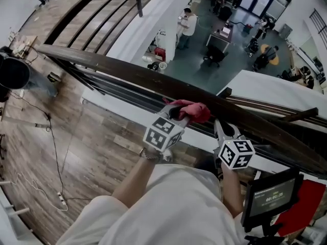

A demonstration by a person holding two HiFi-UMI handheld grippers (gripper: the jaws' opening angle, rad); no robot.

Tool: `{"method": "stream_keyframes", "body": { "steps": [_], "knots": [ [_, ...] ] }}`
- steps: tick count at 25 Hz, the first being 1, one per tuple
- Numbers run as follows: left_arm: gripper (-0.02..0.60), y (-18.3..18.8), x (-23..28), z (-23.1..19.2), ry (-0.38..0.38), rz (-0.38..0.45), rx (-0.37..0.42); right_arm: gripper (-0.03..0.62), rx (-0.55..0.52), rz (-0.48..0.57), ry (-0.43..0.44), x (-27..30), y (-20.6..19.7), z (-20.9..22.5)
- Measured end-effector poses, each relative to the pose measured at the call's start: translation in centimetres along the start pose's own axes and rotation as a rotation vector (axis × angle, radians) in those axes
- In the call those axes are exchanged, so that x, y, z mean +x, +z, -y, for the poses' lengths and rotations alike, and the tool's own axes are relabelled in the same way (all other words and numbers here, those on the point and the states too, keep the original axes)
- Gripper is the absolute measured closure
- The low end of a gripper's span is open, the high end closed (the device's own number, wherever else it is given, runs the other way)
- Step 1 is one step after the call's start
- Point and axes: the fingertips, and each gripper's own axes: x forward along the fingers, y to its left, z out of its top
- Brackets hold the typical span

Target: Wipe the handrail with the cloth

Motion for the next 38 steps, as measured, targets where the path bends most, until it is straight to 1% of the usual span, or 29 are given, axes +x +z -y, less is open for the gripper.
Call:
{"method": "stream_keyframes", "body": {
  "steps": [2,5,8,14,20,24,27,30,35,38],
  "knots": [
    [0.489,0.0,-0.7,-1.5,0.051,0.003,0.010,0.591,-0.002,-0.003,0.009,0.1,0.2,0.0],
    [0.489,-0.1,-1.8,-3.4,0.134,0.005,0.061,0.591,-0.006,-0.012,0.005,0.1,0.0,0.3],
    [0.489,-0.2,-2.7,-4.7,0.183,0.016,0.065,0.591,-0.008,-0.016,0.006,0.0,-0.1,0.2],
    [0.486,-0.3,-4.7,-7.3,0.276,0.035,0.009,0.591,-0.009,-0.015,0.006,-0.2,-0.4,0.7],
    [0.486,-0.6,-7.0,-10.5,0.417,0.064,-0.049,0.591,-0.004,-0.005,-0.002,-1.6,-1.0,2.4],
    [0.489,-1.6,-7.9,-12.5,0.487,0.072,-0.078,0.591,-0.020,-0.003,0.012,-1.7,-2.0,2.7],
    [0.500,-1.7,-7.9,-11.9,0.548,0.072,-0.113,0.591,-0.036,0.005,0.044,-3.8,-1.7,3.8],
    [0.502,-1.2,-7.6,-10.9,0.598,0.063,-0.121,0.591,-0.060,0.040,0.047,-6.6,-0.7,5.6],
    [0.502,-1.3,-6.2,-9.6,0.617,0.048,-0.103,0.591,-0.070,0.092,0.019,-9.7,-0.2,8.2],
    [0.502,-1.0,-5.3,-8.4,0.617,0.042,-0.091,0.591,-0.067,0.122,-0.018,-11.6,0.3,10.1]
  ]
}}
